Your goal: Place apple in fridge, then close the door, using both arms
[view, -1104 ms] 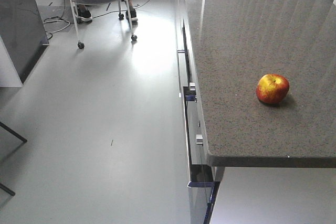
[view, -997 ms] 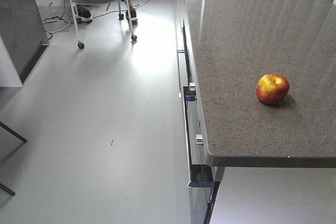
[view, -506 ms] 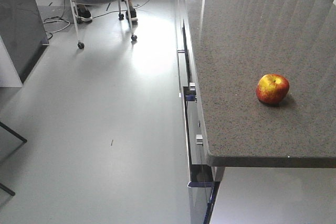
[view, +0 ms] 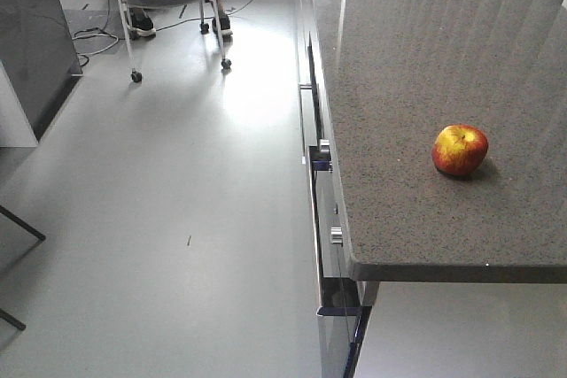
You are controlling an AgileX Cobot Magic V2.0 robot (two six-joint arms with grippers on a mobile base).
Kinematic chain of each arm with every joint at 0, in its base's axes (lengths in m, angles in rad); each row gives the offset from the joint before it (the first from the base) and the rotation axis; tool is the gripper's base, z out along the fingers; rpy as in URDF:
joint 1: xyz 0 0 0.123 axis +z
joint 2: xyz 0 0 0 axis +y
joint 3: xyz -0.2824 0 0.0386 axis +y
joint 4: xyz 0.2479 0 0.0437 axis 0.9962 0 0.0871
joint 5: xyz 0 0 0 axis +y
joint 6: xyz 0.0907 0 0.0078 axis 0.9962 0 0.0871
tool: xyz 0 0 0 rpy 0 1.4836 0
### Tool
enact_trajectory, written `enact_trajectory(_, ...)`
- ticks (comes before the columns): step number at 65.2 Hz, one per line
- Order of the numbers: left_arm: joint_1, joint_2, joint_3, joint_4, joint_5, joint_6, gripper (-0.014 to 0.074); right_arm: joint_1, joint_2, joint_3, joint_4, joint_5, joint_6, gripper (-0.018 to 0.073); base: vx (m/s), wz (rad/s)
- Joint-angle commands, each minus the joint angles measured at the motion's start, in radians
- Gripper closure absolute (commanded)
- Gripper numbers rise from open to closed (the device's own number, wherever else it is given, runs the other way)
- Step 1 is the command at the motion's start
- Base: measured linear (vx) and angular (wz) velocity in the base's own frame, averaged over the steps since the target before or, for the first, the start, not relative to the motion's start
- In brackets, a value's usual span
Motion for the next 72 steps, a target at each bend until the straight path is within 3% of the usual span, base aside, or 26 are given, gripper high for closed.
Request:
enact_trajectory(1, -0.007, -0.015, -0.017, 0.000, -0.069, -0.008, 0.0603, -0.002, -0.012, -0.004, 0.011, -0.089, -0.001, 0.0562, 0.00, 0.00)
enact_trajectory(11, -0.007, -0.015, -0.017, 0.000, -0.069, -0.008, 0.0603, -0.002, -0.012, -0.005, 0.181, -0.112, 0.130, 0.0562, 0.00, 0.00)
enact_trajectory(20, -0.007, -0.015, -0.017, 0.000, -0.069, -0.008, 0.0603, 0.000, -0.012, -0.034, 0.247, -0.117, 0.142, 0.0562, 0.00, 0.00)
enact_trajectory(33, -0.007, -0.015, -0.017, 0.000, -0.069, -0.008, 0.0603, 0.000, 0.056, -0.254, 0.201, -0.005, 0.074, 0.0559, 0.00, 0.00)
enact_trajectory(46, -0.007, -0.015, -0.017, 0.000, -0.069, -0.008, 0.0603, 0.000, 0.249, -0.577, 0.210, 0.224, -0.112, 0.0497, 0.00, 0.00)
enact_trajectory(54, -0.007, -0.015, -0.017, 0.000, -0.069, -0.008, 0.0603, 0.000, 0.358, -0.730, 0.273, 0.301, -0.224, 0.0341, 0.00, 0.00)
enact_trajectory(60, -0.007, -0.015, -0.017, 0.000, -0.069, -0.008, 0.0603, 0.000, 0.411, -0.792, 0.301, 0.319, -0.301, 0.0147, 0.00, 0.00)
enact_trajectory(72, -0.007, -0.015, -0.017, 0.000, -0.069, -0.008, 0.0603, 0.000, 0.480, -0.807, 0.305, 0.290, -0.360, -0.0164, 0.00, 0.00)
